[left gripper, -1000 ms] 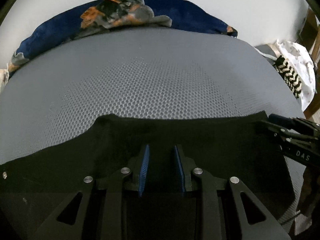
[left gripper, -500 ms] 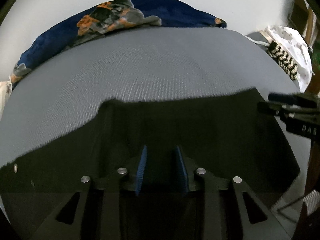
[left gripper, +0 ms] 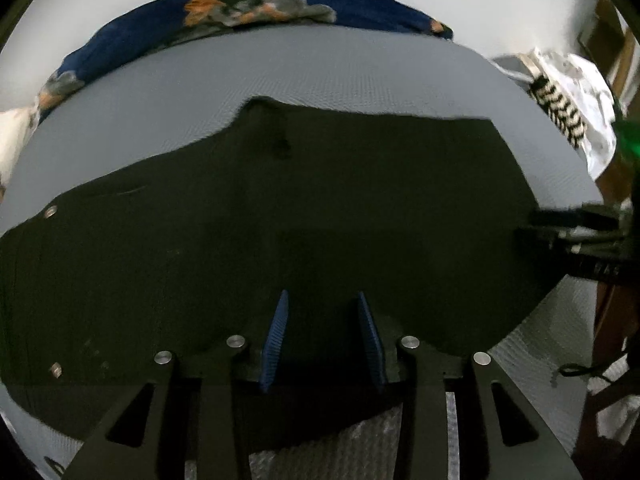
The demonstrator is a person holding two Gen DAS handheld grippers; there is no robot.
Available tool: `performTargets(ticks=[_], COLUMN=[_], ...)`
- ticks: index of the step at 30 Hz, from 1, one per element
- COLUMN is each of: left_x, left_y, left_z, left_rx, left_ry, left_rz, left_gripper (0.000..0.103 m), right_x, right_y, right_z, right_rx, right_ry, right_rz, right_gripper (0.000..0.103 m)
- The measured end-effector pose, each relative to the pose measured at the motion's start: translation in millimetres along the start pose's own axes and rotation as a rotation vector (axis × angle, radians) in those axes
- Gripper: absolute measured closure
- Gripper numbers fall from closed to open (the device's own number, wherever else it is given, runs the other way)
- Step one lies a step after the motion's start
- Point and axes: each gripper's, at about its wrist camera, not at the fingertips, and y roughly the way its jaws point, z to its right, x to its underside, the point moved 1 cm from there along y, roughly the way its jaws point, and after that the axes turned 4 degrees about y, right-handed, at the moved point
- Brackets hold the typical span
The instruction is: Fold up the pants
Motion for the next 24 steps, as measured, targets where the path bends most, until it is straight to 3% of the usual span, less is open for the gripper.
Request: performTargets(ticks=[7,11,15,21,24], left_x=[4,13,25,49,62], left_y=[-49,-79,-106,-129,-125], left_z=[-57,-102,-152,-221,-245], left_rx=[-0.06,-0.078,-0.134,-0.109,-0.084], left_ry=[-0.117,-0.22,-0.316,-0.47,-0.547], left_rz=[0.083,0.135,0.168,0.157,0.115], left_gripper=[0.064,0.056,0.055,0.052,0.051], right_x=[6,6,3,-9,-12], right_y=[0,2,6,10,11], right_z=[-29,-52,-76,-99,-104], right_rx=[-0.042,-0.09,-0.116,-0.174,-0.183], right_ry=[-0.053,-0.088,-0.124,-0.122,-0.114], right_rz=[-0.014,-0.022,-0.023,-0.025,-0.027], right_gripper=[0.056,0.056,0.056,0.049,0.046])
